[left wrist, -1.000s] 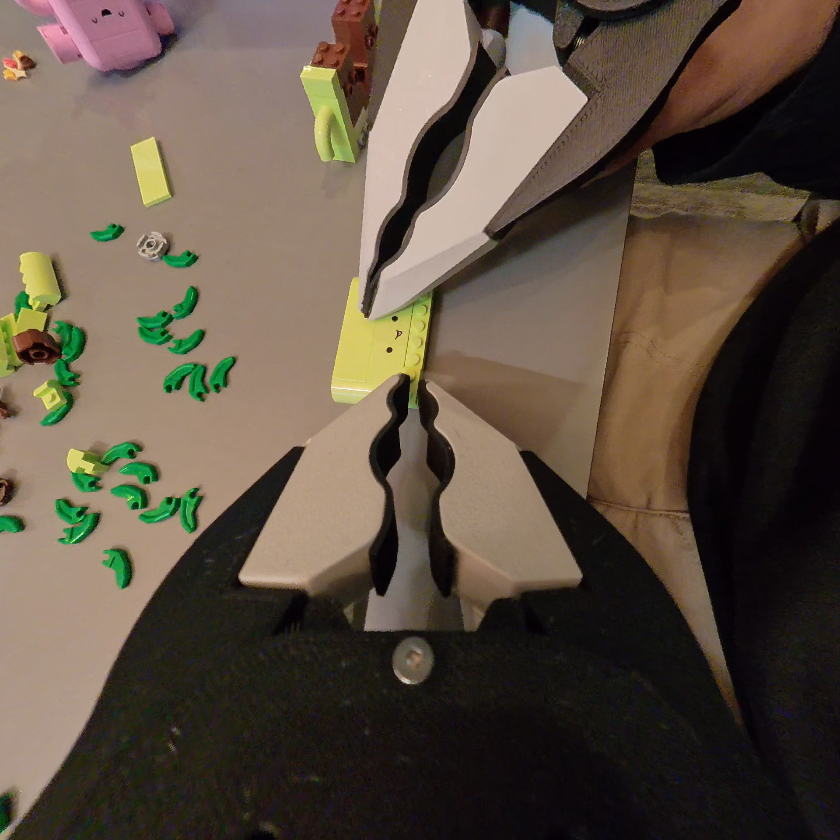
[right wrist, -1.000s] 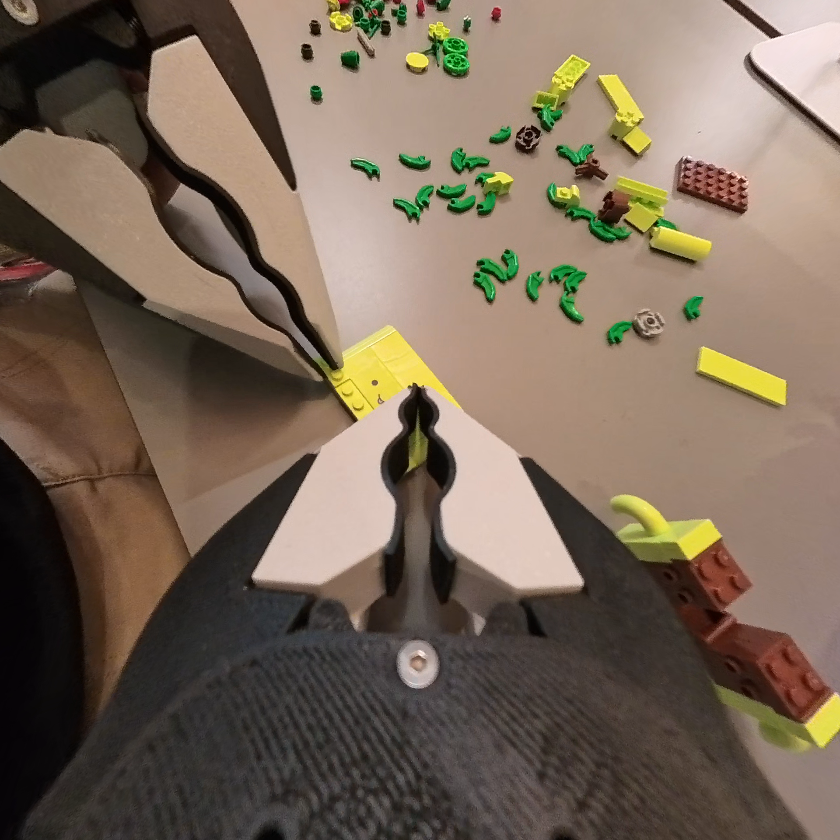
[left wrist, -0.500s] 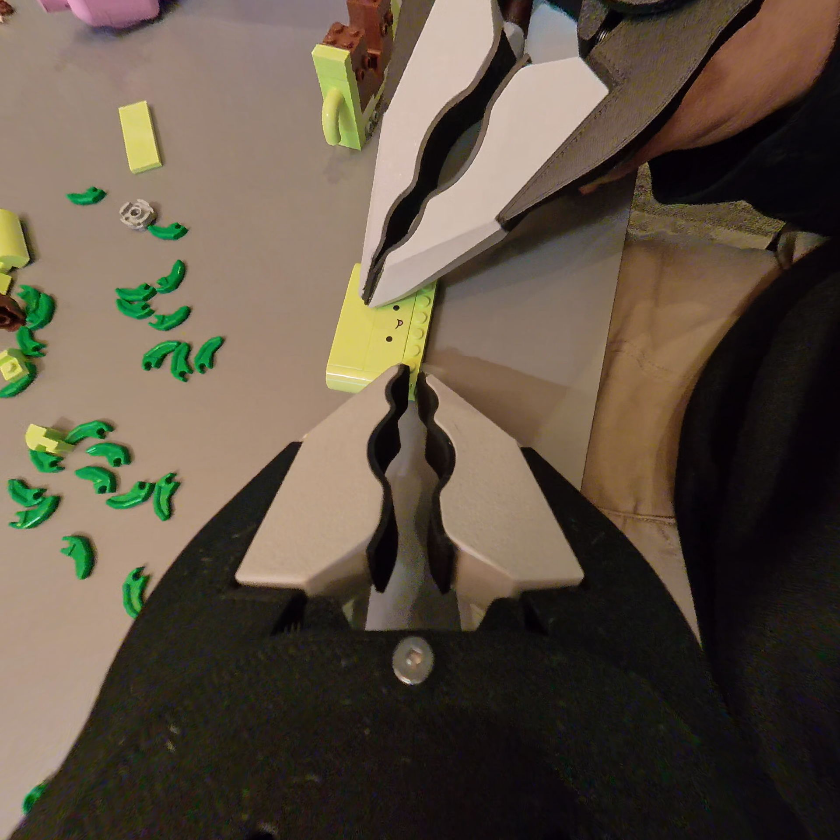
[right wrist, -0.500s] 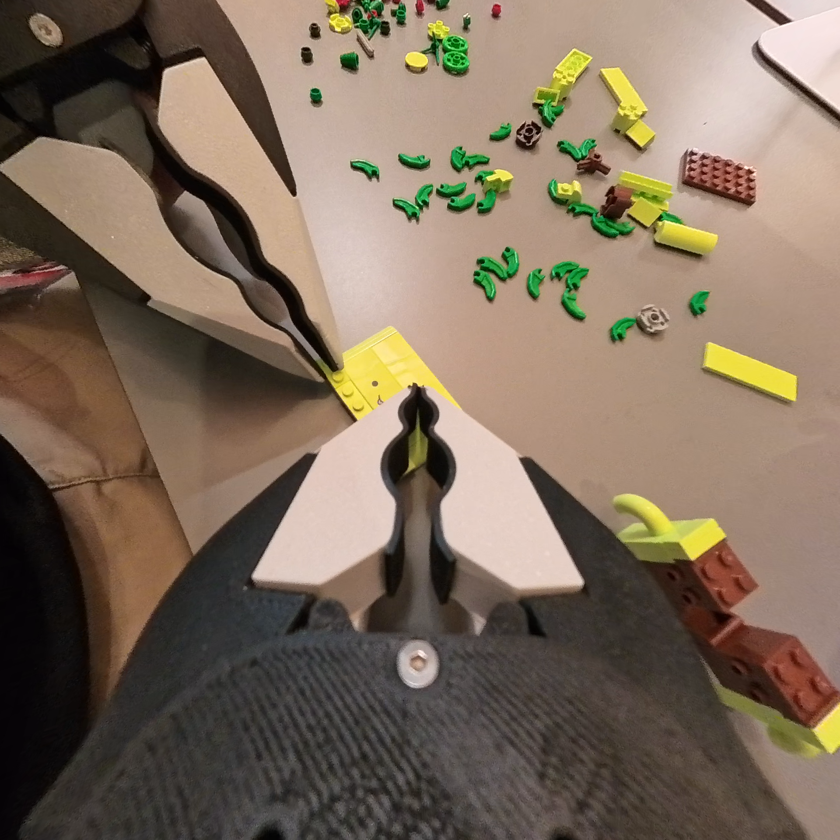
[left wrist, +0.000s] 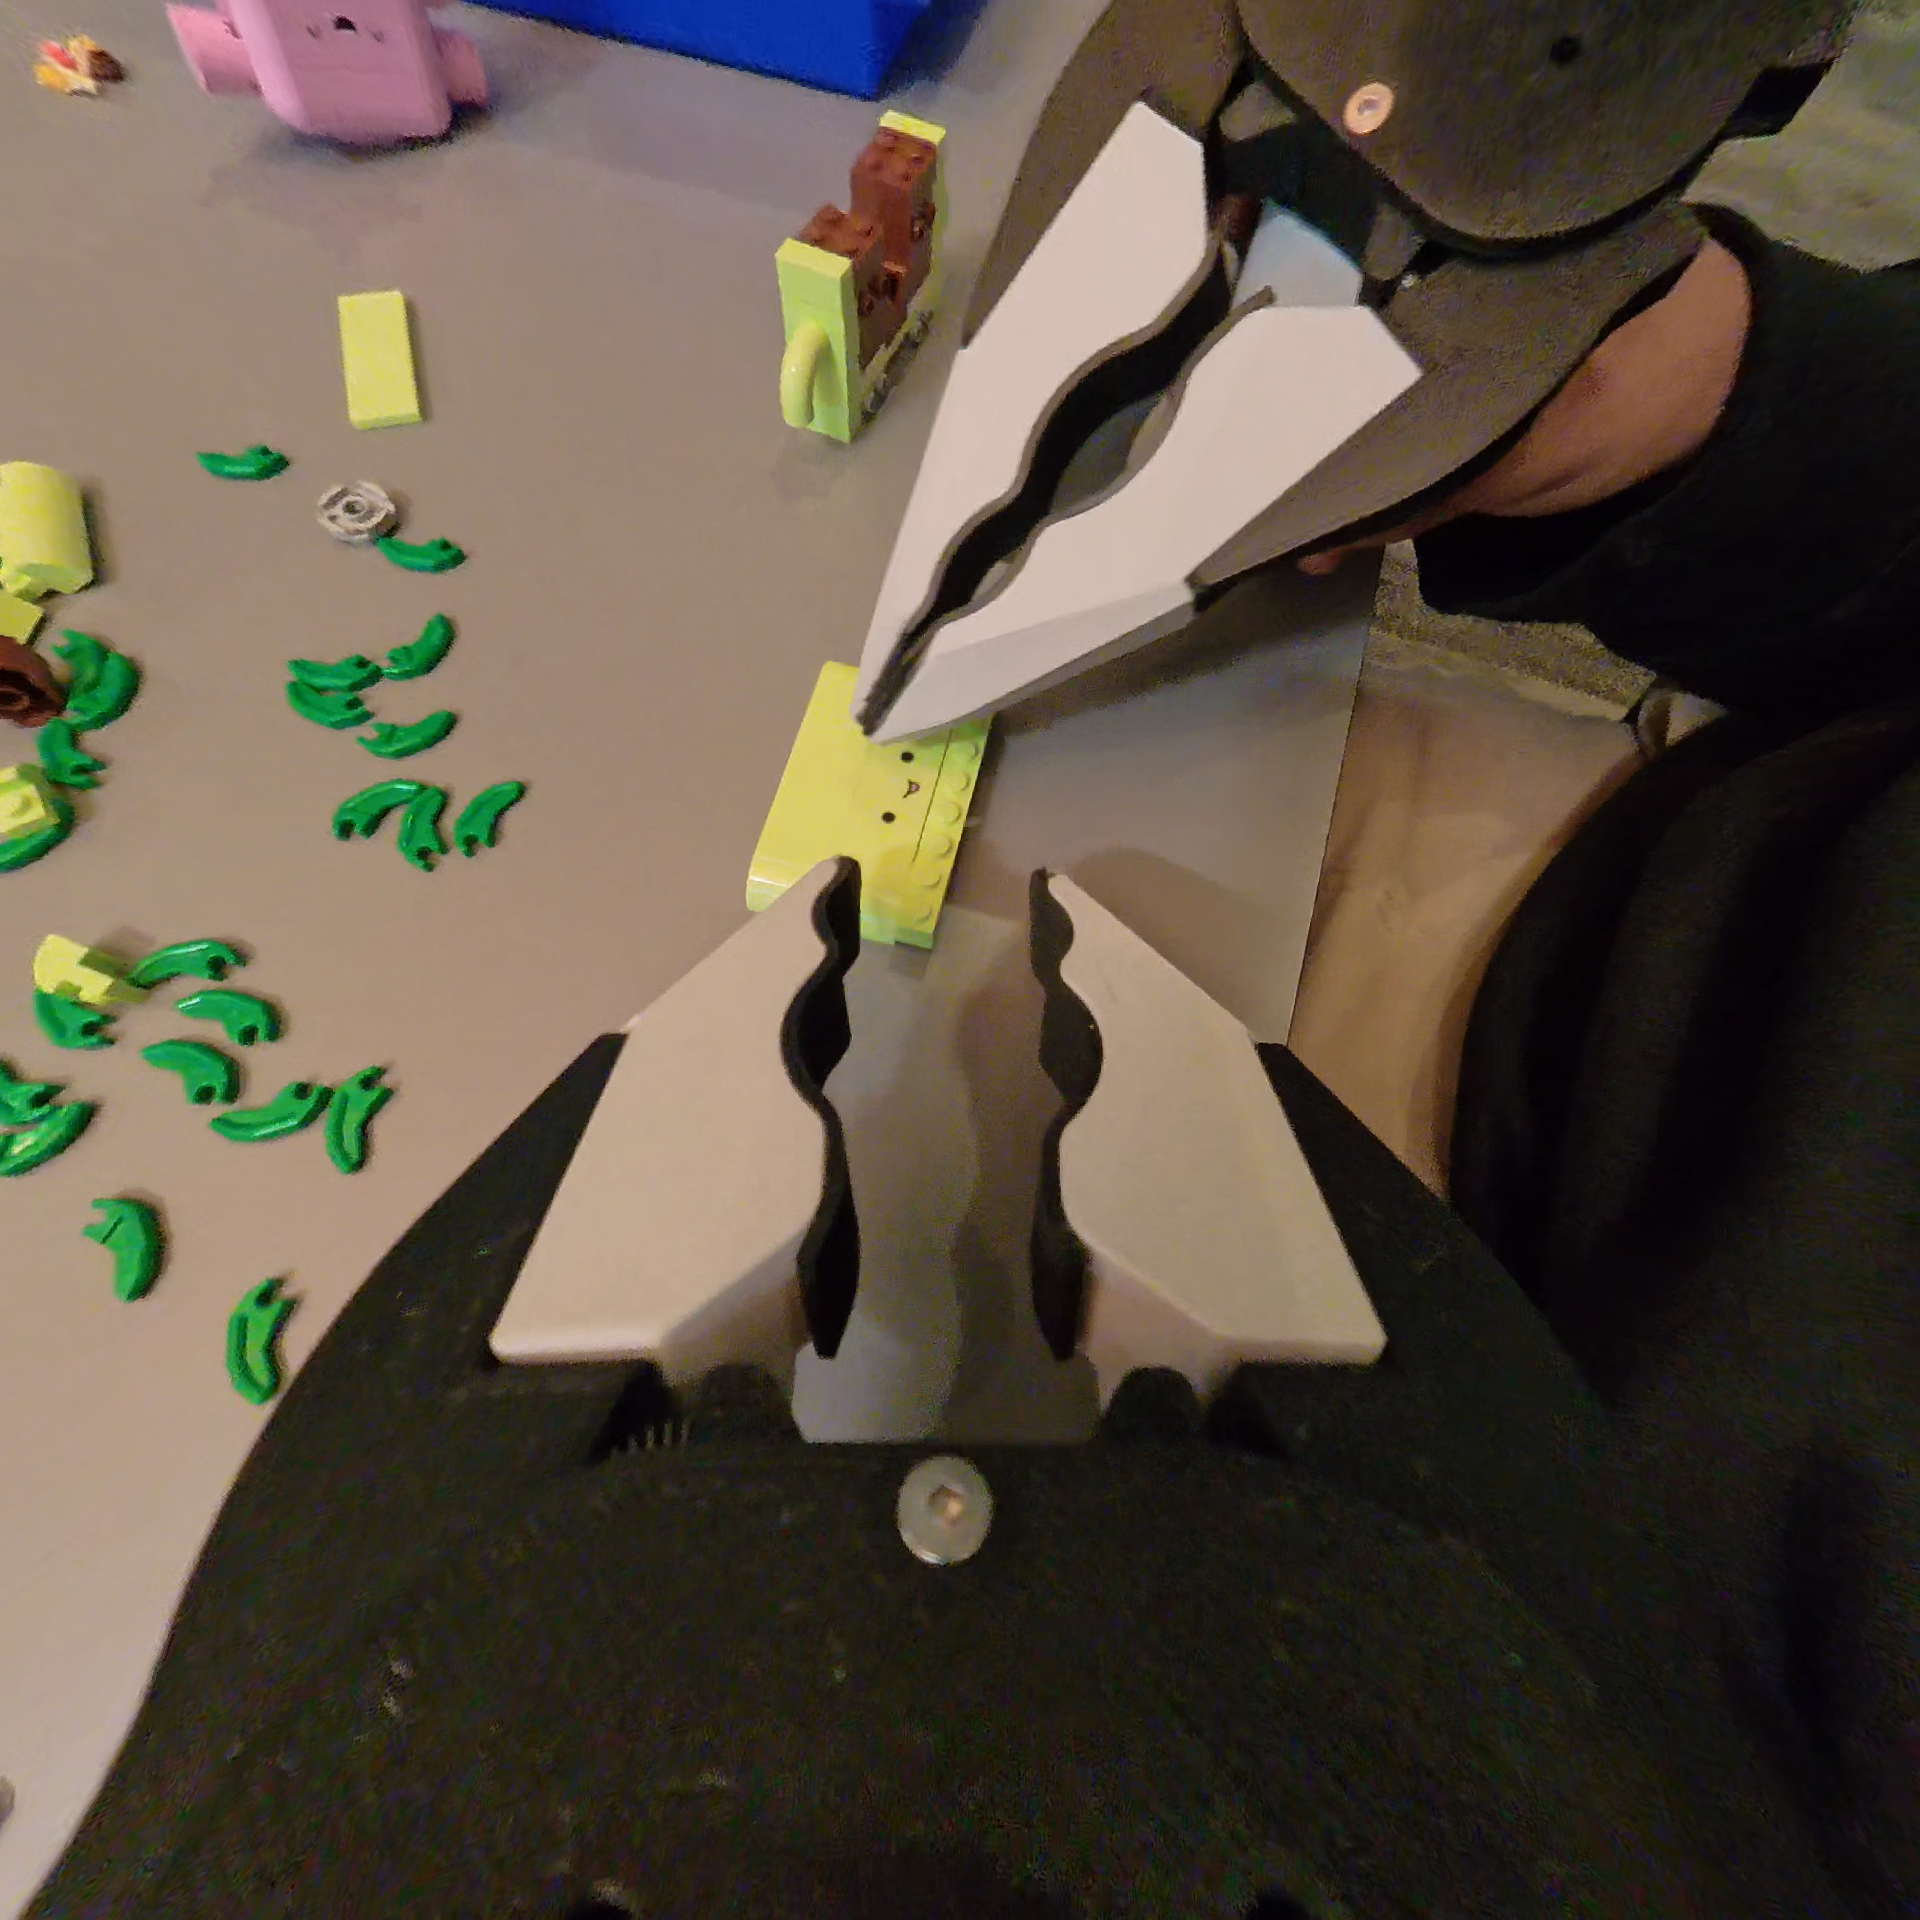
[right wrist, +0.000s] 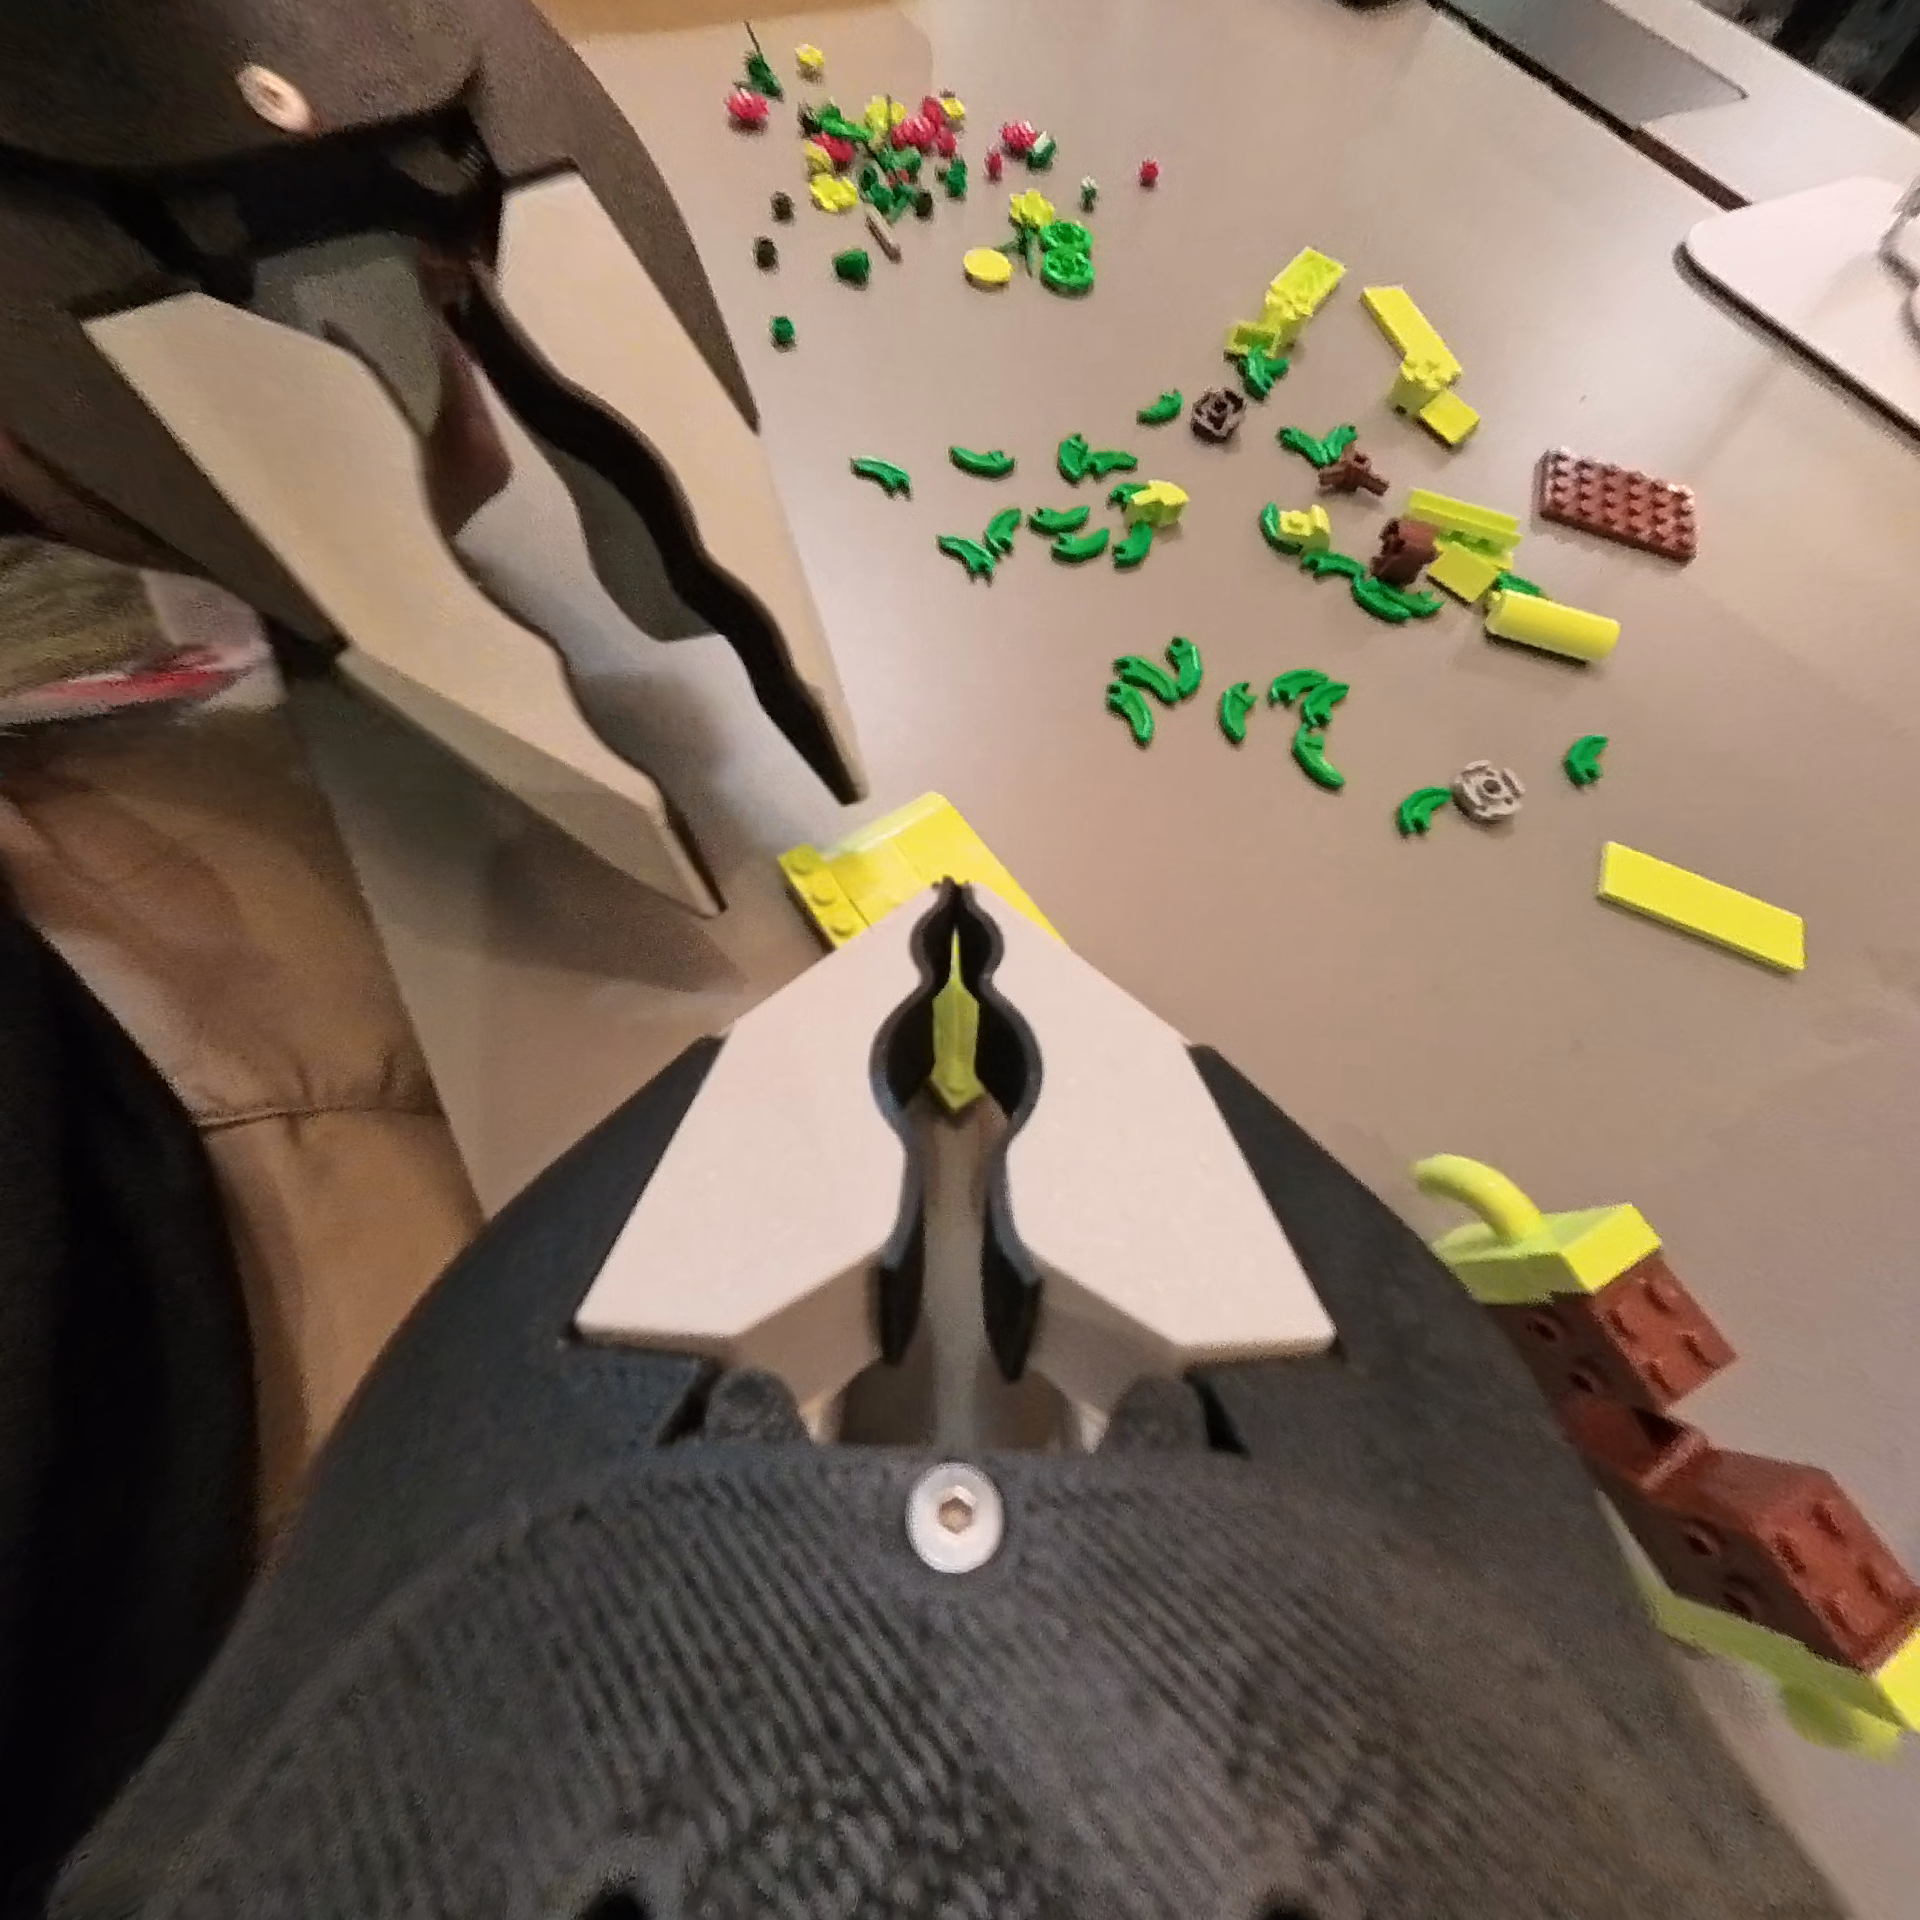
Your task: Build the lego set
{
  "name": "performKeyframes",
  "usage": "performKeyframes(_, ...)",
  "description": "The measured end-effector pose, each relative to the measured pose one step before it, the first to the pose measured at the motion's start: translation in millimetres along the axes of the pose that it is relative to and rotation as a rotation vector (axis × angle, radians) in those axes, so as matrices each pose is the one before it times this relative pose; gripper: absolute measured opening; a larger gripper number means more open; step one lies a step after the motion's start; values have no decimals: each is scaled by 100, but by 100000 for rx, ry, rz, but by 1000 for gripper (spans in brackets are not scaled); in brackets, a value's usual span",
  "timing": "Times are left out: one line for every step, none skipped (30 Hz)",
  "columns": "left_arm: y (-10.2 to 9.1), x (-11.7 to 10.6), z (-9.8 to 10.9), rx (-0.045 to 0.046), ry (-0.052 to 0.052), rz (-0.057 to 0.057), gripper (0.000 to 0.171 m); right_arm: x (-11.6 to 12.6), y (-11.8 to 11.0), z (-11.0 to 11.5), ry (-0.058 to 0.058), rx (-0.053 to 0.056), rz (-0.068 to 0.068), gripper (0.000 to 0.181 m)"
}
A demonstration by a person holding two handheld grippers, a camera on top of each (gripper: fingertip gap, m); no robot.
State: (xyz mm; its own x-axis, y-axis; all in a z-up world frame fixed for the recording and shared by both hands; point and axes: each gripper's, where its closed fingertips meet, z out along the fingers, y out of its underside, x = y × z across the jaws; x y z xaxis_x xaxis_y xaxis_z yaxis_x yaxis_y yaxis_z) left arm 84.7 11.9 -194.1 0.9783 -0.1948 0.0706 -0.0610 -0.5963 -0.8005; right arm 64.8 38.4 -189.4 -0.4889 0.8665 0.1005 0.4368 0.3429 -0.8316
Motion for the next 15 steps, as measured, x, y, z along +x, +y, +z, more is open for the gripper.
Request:
performKeyframes(220, -108, -112, -571, -298, -1193, 30, -472, -293, -55, -2452, 1531, 504, 0)
performKeyframes(259, -64, -37, -1125, -49, -1395, 27, -505, -227, 36, -2940, 918, 894, 0)
performKeyframes(65, -22, -22, -189, -182, -878, 24, -414, -107, 135, -2694, 83, 1645, 0)
performKeyframes(-37, -28, -9, 275, -645, -236, 19, -328, 50, 205, -2507, -1039, 1918, 0)
performKeyframes(-2, -33, 43, -120, -734, 16, 12, -208, 193, 239, -1845, -1846, 1310, 0)
performKeyframes(68, -52, 79, -670, -819, 361, 9, -24, 231, 219, -385, -1899, 358, 0)
performKeyframes(88, -73, 88, -859, -1006, 390, 7, -75, 138, 138, -261, -1218, -403, 0)
performKeyframes(98, -13, 104, -869, -418, 406, 5, -137, 54, 74, -581, -472, -675, 0)
performKeyframes(104, -28, 96, -921, -460, 265, 5, -88, 13, 27, -301, -206, -480, 0)
performKeyframes(84, -39, 87, -781, -426, 100, 5, -45, 41, 33, -218, -307, -204, 0)
performKeyframes(87, 6, 80, -764, -53, 90, 5, -63, 68, 55, -452, -523, -79, 0)
performKeyframes(-6, -45, 32, -97, -361, 108, 4, -90, 105, 74, -650, -828, -75, 0)
performKeyframes(12, -3, 9, -84, -68, 21, 4, -18, 10, 34, -198, -124, 85, 0)
performKeyframes(8, -5, 12, -54, -65, 62, 4, 1, -8, 6, -174, 21, 232, 0)
performKeyframes(0, 4, 9, -64, -144, 194, 4, -14, 12, 3, -331, -39, 257, 0)
